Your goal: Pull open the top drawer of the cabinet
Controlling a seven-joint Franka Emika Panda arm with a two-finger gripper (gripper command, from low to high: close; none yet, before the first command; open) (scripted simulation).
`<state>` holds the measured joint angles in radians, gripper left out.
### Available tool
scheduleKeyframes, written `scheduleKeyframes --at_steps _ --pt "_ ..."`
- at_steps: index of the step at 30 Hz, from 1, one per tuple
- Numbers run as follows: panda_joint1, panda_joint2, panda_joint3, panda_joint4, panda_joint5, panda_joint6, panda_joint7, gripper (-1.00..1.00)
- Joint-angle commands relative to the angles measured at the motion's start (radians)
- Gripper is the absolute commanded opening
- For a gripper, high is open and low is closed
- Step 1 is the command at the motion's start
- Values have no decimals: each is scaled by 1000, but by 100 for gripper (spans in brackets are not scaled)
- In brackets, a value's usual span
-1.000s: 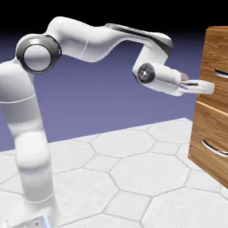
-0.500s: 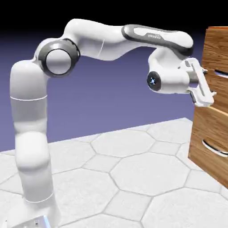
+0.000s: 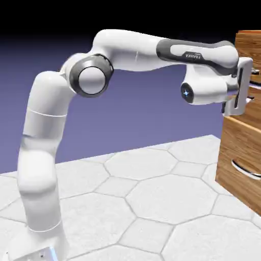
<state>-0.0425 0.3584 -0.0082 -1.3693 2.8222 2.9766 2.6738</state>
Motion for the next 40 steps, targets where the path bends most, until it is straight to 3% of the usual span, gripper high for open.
scheduleKeyframes --at_steps 1,2,3,23,36,37,40 --pt "-1 25 3 36 -7 11 7 0" --pt "-1 29 4 41 -7 12 7 0" --pt "-1 29 4 41 -7 12 7 -100" --pt "-4 -504 -23 -648 58 -145 -73 -100" --pt "15 -964 -56 -1062 6 -100 -51 -100" --pt "15 -964 -56 -1062 6 -100 -51 100" --pt "22 -1037 -63 -1109 -6 -75 -46 100"
